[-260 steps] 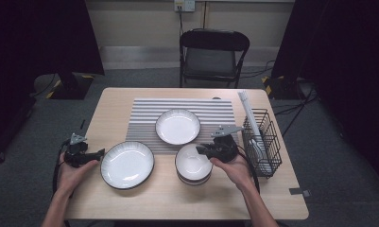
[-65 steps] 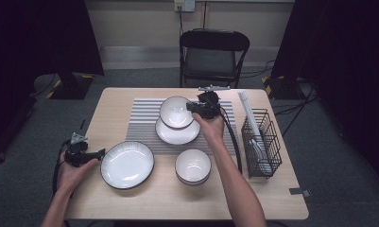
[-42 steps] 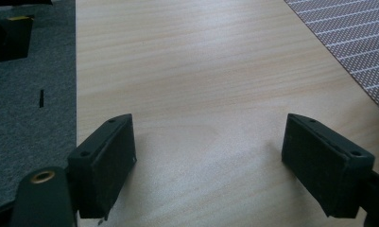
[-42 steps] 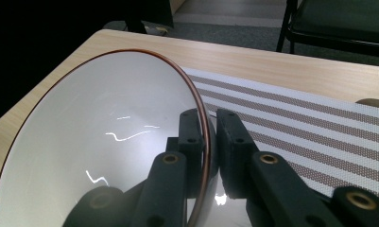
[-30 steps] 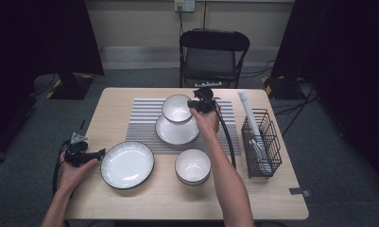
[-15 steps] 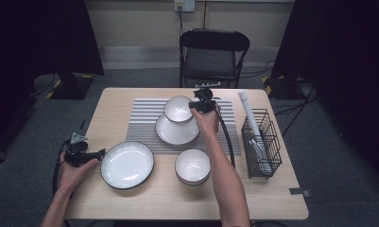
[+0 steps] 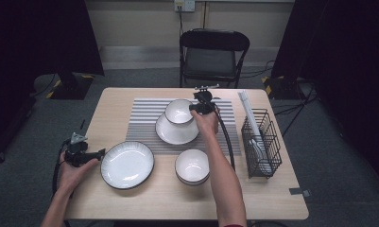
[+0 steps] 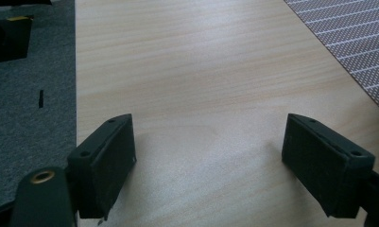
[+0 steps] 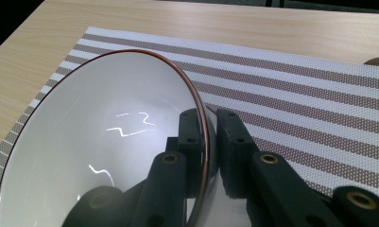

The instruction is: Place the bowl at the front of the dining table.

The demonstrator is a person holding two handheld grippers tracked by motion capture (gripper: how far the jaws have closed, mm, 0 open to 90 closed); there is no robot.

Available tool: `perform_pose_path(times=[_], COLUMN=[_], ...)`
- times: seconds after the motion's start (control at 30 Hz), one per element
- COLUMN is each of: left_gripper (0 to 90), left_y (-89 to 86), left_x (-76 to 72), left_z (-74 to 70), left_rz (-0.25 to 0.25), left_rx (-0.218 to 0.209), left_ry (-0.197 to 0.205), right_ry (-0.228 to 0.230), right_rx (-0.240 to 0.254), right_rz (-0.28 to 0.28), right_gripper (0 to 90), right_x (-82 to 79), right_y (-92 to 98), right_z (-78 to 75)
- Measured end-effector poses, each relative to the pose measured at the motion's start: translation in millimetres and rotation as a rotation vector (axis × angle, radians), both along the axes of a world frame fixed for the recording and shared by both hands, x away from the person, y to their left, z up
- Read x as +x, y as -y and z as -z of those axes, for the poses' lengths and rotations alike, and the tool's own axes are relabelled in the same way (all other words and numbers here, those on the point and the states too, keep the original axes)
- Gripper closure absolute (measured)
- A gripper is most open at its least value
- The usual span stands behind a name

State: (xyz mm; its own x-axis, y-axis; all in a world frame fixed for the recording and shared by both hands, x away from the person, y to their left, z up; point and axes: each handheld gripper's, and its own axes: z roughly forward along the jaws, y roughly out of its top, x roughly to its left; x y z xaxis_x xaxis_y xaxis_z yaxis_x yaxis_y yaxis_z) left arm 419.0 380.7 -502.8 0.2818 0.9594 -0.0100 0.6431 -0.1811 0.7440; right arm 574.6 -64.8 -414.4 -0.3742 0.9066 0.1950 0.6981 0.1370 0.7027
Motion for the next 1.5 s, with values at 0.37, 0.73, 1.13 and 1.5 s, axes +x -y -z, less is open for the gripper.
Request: perform_pose_path(times=[0.37,0.73,1.13,1.5], left_gripper=[17.7,17.7,17.7,17.7], left_y=[0.0,0.0,0.0,0.0], left_x=[0.0,0.0,0.0,0.0], left_z=[0.0,0.0,0.0,0.1], left_rz=[0.0,0.0,0.0,0.001], left_rx=[0.0,0.0,0.0,-0.001], left_ry=[0.0,0.0,0.0,0.0], right_ry=[-0.015,-0.04,-0.047,-0.074], right_rx=[-0.006,-0.004,-0.007,-0.008], right_rz=[-0.014,-0.036,-0.043,-0.057], right_gripper=[81.2,81.0,81.0,82.2], right_x=[1.6,3.1,3.2,2.0], right_y=[-3.7,-6.2,-7.6,-6.7], right_z=[8.2,18.1,24.3,29.5])
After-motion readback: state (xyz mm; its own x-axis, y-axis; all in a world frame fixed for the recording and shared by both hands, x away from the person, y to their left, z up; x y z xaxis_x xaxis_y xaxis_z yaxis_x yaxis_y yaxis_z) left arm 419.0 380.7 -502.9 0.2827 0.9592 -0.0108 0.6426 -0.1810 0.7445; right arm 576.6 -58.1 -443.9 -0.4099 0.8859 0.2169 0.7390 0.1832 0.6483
